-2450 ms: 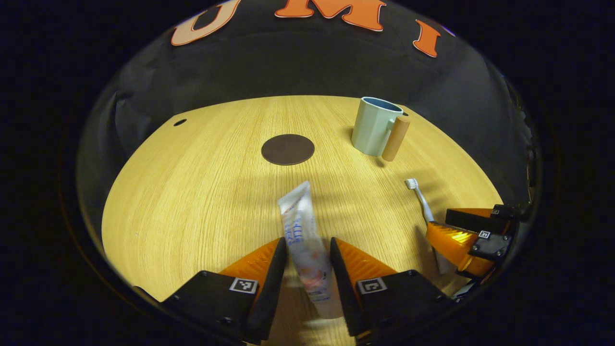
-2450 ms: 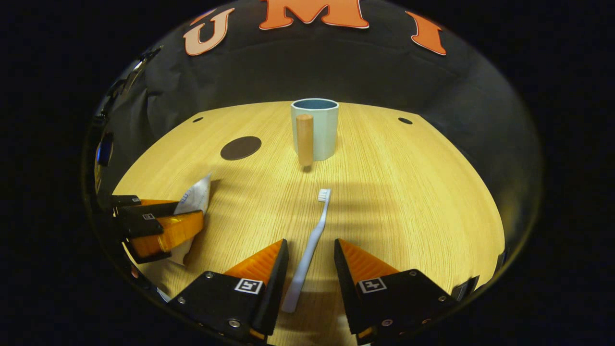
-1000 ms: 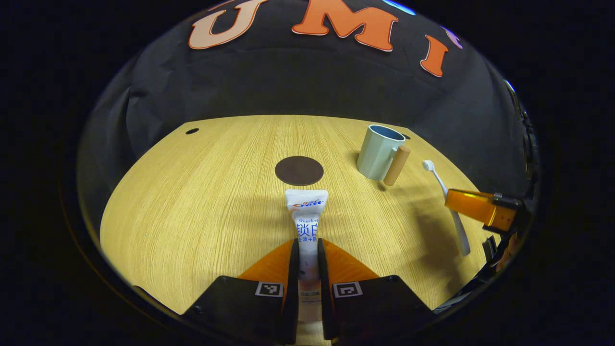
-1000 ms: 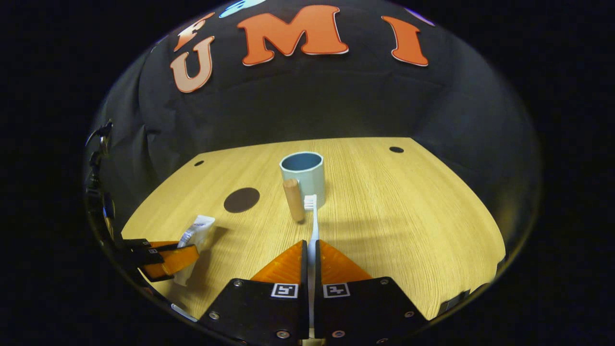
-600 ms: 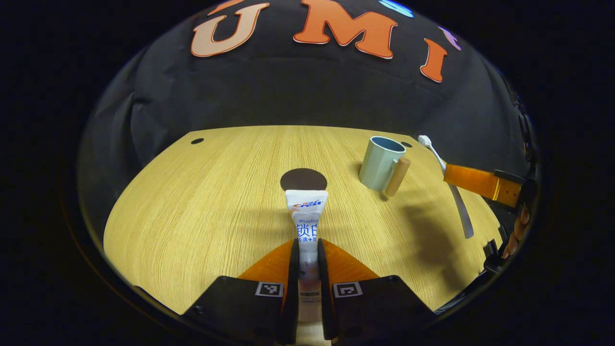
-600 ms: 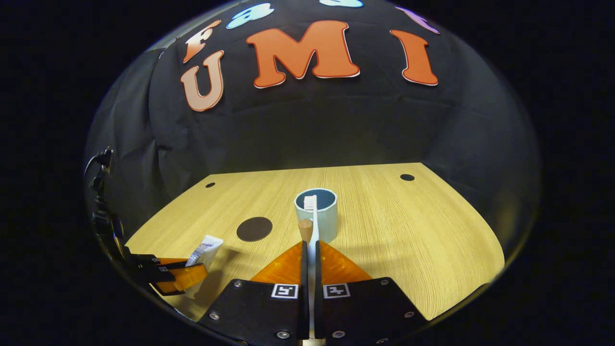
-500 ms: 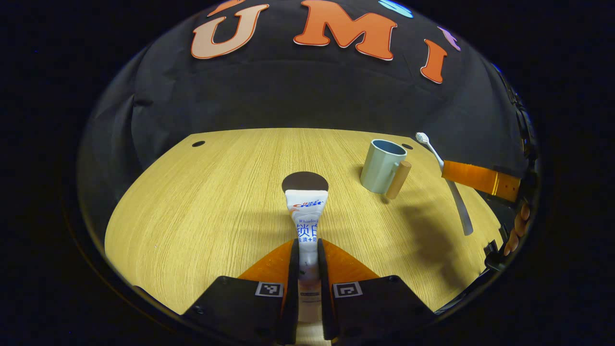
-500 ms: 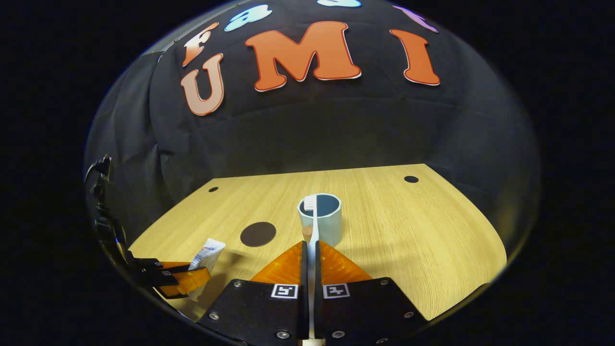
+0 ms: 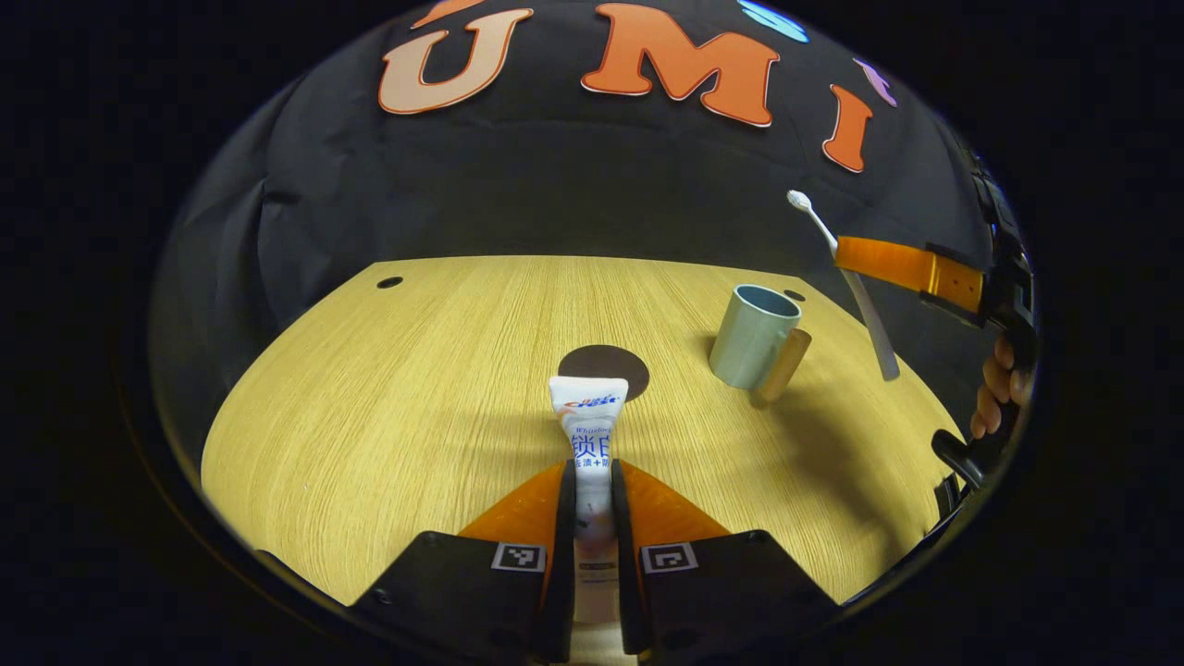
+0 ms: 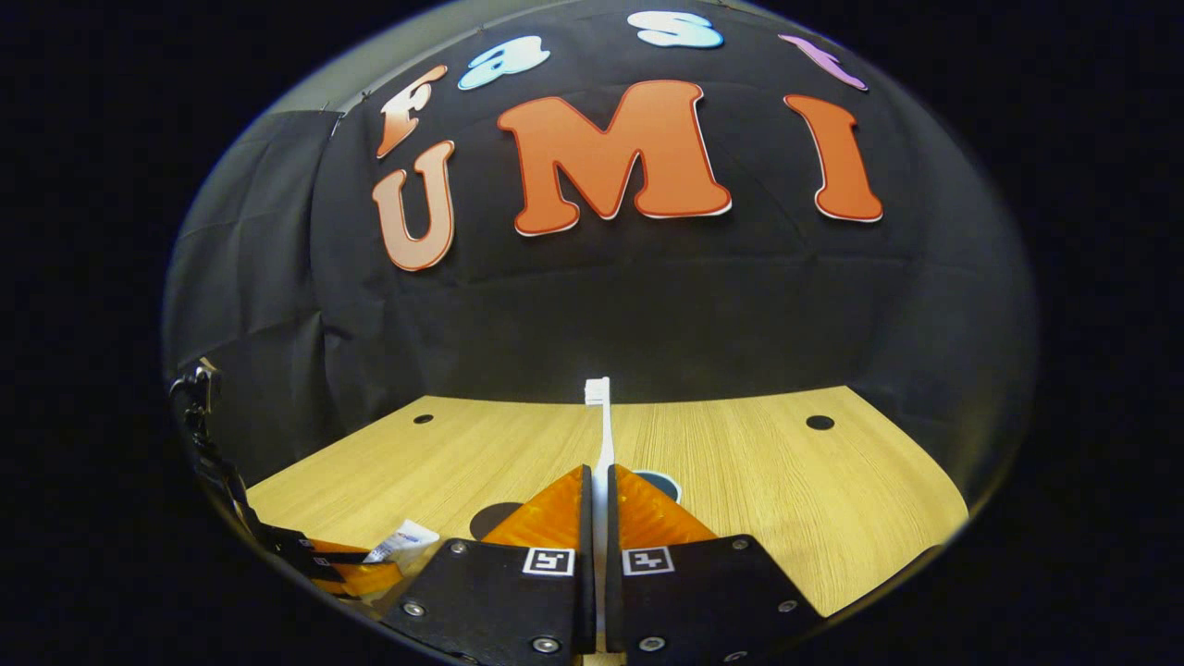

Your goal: Put the toothbrush and toothpaste on the desktop into the cup, then pick up the cup and place it on the coaster on the desktop.

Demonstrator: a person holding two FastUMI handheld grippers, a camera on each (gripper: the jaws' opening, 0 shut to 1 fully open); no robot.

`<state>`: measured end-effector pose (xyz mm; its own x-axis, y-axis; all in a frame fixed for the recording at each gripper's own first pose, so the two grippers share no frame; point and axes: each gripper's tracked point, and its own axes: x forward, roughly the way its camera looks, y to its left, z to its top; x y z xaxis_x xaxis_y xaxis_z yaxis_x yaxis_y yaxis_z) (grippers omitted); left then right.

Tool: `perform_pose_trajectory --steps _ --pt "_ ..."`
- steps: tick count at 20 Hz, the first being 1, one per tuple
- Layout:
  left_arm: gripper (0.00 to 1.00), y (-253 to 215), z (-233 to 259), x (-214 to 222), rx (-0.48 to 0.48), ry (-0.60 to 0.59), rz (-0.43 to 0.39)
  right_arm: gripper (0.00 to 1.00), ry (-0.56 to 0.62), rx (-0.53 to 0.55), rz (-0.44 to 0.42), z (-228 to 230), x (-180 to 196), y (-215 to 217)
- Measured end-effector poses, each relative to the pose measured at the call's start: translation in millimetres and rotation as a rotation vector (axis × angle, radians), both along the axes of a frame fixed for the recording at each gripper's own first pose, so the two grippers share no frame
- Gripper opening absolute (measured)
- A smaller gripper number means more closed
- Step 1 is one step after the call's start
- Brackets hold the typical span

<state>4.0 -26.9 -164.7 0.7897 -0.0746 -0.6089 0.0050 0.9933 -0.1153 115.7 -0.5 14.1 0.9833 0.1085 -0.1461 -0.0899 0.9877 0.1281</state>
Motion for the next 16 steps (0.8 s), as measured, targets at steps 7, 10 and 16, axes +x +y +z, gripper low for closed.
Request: perform_pose_trajectory --steps 7,10,16 --pt "0.22 3 13 15 0.022 -0.095 -0.004 0.04 -0.135 -0.007 0.021 26 42 2" --pt "0.14 10 23 13 0.027 -0.092 0.002 0.05 -0.120 -0.020 0.024 11 58 1" --pt "0.12 -11 12 7 -0.160 0.022 -0.031 0.04 -0.101 -0.003 0.036 0 73 -2"
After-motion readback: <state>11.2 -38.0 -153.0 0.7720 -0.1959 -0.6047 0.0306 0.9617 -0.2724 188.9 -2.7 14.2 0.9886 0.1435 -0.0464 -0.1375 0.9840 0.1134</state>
